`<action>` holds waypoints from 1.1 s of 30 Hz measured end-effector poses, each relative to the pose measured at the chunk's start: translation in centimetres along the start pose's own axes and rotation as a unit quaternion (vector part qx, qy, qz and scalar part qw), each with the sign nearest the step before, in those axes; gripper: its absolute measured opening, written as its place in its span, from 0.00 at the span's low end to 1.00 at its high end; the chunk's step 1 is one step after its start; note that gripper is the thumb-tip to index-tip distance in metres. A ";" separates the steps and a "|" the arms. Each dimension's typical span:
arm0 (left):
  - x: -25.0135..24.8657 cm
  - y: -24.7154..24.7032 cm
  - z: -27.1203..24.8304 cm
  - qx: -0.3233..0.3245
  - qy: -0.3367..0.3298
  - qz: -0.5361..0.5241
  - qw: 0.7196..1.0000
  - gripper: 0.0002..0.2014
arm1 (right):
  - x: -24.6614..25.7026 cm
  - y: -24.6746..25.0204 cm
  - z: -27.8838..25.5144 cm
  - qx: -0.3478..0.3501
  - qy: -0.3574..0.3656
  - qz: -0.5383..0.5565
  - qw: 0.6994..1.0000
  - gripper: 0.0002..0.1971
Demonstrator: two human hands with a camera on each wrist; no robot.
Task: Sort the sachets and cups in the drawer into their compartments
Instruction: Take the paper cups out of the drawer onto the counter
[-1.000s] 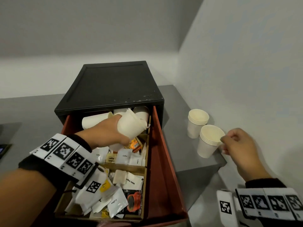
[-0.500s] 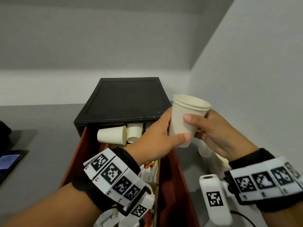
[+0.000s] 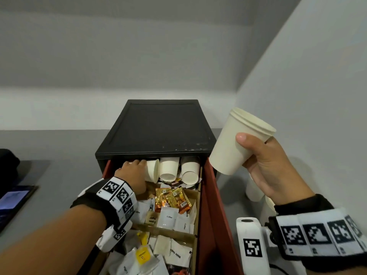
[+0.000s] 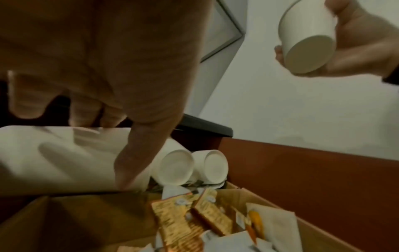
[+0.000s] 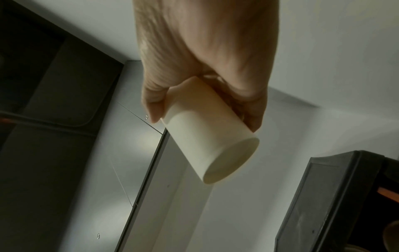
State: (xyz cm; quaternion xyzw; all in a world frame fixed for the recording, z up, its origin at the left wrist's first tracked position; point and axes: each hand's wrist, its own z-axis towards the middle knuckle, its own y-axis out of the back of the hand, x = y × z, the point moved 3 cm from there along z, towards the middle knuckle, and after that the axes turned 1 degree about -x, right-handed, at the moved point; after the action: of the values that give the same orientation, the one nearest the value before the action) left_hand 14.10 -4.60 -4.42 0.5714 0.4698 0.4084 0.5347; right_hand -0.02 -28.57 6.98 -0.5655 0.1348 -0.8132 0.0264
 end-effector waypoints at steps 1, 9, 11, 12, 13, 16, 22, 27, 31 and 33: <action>0.0 -0.3 0.3 -0.005 -0.006 0.014 1.000 0.36 | -0.1 0.0 0.0 0.001 -0.001 -0.001 1.000 0.29; -0.1 -0.3 1.8 -0.021 -0.047 0.073 0.996 0.31 | -0.6 0.1 -0.2 -0.002 -0.003 -0.015 1.000 0.31; -0.2 -0.1 1.8 -0.032 -0.063 0.098 0.993 0.28 | -0.8 0.1 -0.2 -0.002 -0.005 -0.014 1.000 0.30; -0.2 0.0 1.8 -0.032 -0.068 0.113 0.991 0.27 | -0.8 0.1 -0.2 -0.001 -0.006 -0.014 1.000 0.30; -0.2 0.0 1.7 -0.034 -0.071 0.130 0.988 0.25 | -0.9 0.1 -0.2 0.001 -0.007 -0.014 1.000 0.30; -0.5 0.4 1.5 -0.053 -0.078 0.186 0.978 0.22 | -1.0 0.2 -0.2 0.001 -0.009 -0.018 1.000 0.30; -1.3 0.6 1.1 -0.029 -0.043 0.181 0.982 0.25 | -1.1 0.3 -0.1 0.000 -0.012 -0.029 1.000 0.30; -1.0 1.7 -0.6 0.024 0.019 0.110 0.993 0.34 | -1.1 0.5 0.2 -0.009 -0.013 -0.032 0.999 0.32; -0.9 3.6 -2.5 0.052 0.009 -0.001 0.999 0.34 | -0.8 0.3 0.5 -0.020 0.008 -0.011 1.000 0.31; -1.6 4.8 -3.6 0.058 -0.022 -0.092 0.994 0.33 | -0.3 0.0 0.7 -0.025 0.031 -0.004 0.999 0.29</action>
State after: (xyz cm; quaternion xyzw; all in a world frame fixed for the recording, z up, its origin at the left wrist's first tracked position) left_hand 10.69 -5.31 0.72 0.5650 0.5314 0.3166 0.5460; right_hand 0.76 -28.62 6.94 -0.5411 0.1534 -0.8268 0.0046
